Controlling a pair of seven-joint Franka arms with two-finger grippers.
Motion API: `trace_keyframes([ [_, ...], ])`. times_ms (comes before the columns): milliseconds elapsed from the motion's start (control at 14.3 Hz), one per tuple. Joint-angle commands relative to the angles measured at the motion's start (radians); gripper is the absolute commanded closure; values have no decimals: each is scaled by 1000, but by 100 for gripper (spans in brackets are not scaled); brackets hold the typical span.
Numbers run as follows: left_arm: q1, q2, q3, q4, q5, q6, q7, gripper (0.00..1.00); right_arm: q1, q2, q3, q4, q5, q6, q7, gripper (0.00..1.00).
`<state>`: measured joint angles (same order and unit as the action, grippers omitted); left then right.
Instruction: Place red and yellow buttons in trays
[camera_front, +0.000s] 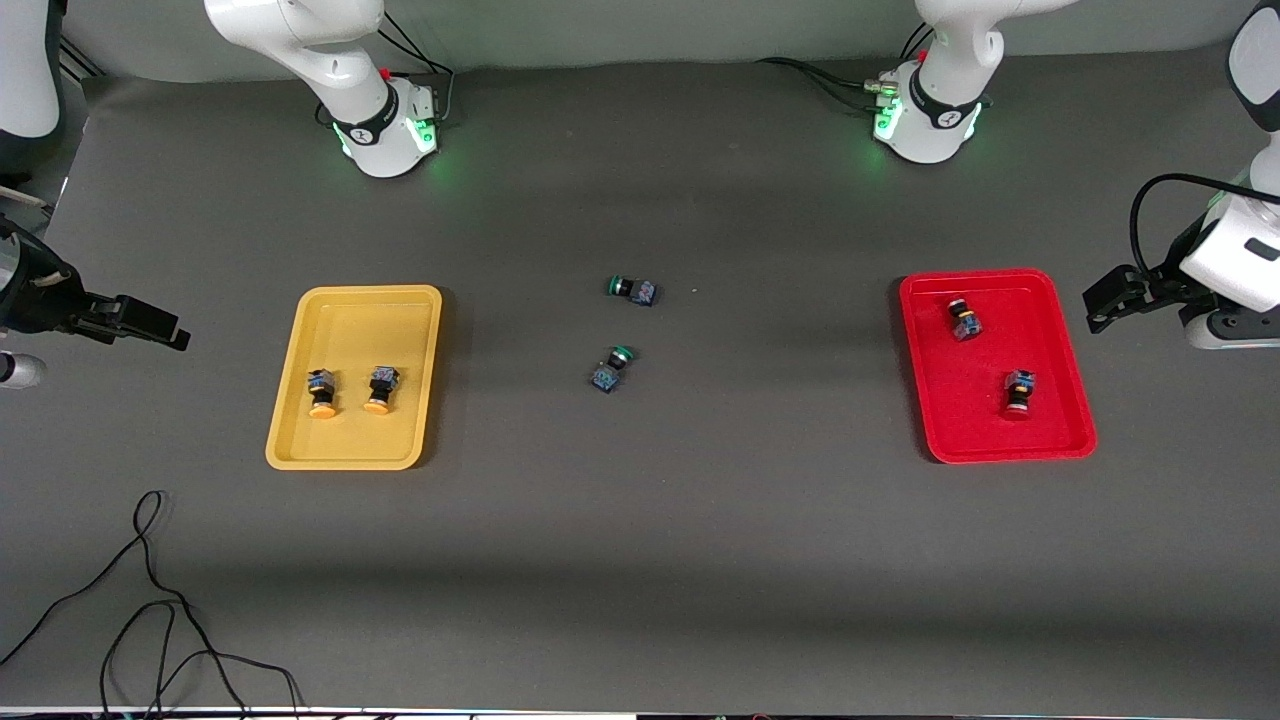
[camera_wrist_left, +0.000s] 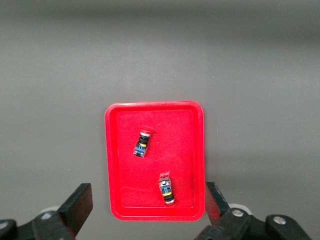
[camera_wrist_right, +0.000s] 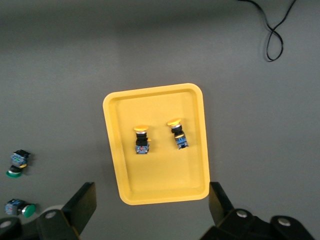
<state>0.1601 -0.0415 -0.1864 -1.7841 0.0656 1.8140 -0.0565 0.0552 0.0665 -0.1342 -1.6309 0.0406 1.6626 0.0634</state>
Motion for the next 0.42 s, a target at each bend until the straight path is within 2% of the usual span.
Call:
trace_keyframes([
  [0,-7,3,4,20,0,-27,6,0,-8,-19,13,-14,-33,0,-17,0],
  [350,-5,3,4,20,0,-30,6,0,-8,-17,11,-14,-44,-7,-17,0],
])
